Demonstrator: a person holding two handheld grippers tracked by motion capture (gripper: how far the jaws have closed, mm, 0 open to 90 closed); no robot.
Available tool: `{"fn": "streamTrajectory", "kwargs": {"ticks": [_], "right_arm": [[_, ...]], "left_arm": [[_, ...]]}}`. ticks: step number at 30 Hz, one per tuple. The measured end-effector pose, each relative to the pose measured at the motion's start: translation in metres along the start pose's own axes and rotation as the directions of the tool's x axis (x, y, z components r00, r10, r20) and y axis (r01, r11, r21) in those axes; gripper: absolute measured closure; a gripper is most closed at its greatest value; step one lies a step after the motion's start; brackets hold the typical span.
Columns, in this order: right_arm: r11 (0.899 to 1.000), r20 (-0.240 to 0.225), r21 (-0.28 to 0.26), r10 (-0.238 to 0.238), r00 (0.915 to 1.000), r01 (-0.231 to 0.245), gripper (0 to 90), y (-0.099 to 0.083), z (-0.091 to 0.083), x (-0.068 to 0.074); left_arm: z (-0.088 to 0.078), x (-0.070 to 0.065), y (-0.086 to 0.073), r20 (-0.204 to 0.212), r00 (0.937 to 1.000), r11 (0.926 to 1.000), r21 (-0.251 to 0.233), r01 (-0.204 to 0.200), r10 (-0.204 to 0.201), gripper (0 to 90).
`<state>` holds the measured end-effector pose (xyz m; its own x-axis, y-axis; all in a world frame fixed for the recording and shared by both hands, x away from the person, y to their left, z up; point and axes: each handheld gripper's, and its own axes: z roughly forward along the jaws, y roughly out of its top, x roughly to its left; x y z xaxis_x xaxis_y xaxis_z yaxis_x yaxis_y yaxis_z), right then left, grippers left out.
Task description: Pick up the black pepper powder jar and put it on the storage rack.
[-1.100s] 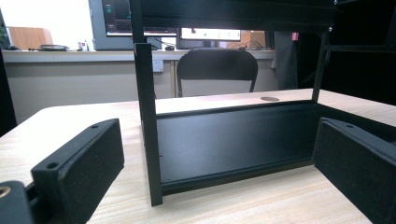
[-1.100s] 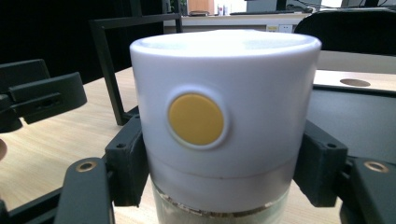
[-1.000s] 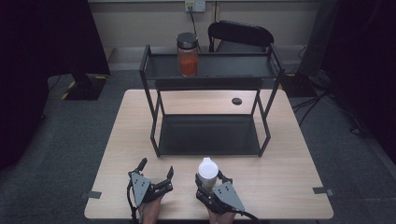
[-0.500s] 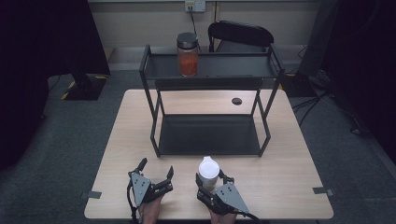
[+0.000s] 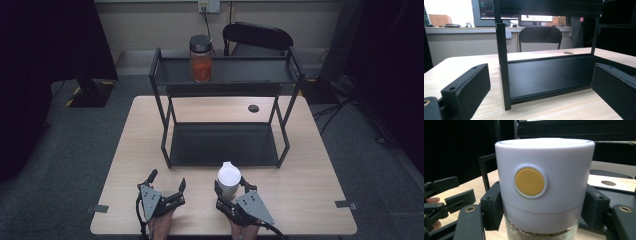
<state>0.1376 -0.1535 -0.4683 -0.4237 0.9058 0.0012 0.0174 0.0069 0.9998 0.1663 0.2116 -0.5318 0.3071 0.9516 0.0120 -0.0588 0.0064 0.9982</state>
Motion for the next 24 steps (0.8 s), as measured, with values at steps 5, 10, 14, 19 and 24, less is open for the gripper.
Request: {"fn": "streamTrajectory", "kwargs": {"ticks": [5, 10, 14, 19, 24], "right_arm": [[1.000, -0.008, -0.010, -0.014, 0.9999, 0.014, 30.5, 0.007, 0.002, -0.001], [0.999, -0.012, -0.025, -0.036, 0.9993, 0.035, 30.5, 0.017, 0.005, -0.004], [0.998, -0.017, -0.028, -0.048, 0.9987, 0.048, 30.4, 0.027, 0.008, -0.010], [0.998, -0.010, -0.042, -0.049, 0.9987, 0.049, 30.4, 0.037, 0.010, -0.015], [0.997, 0.000, -0.067, -0.042, 0.9991, 0.042, 30.4, 0.046, 0.011, -0.019]], "left_arm": [[0.000, 0.000, 0.000, 0.000, 1.0000, 1.0000, 0.000, 0.000, 0.000, 1.6], [0.000, 0.000, 0.000, 0.000, 1.0000, 1.0000, 0.000, 0.000, 0.000, 1.6], [0.000, 0.000, 0.000, 0.000, 1.0000, 1.0000, 0.000, 0.000, 0.000, 1.6], [0.000, 0.000, 0.000, 0.000, 1.0000, 1.0000, 0.000, 0.000, 0.000, 1.6], [0.000, 0.000, 0.000, 0.000, 1.0000, 1.0000, 0.000, 0.000, 0.000, 1.6]]}}
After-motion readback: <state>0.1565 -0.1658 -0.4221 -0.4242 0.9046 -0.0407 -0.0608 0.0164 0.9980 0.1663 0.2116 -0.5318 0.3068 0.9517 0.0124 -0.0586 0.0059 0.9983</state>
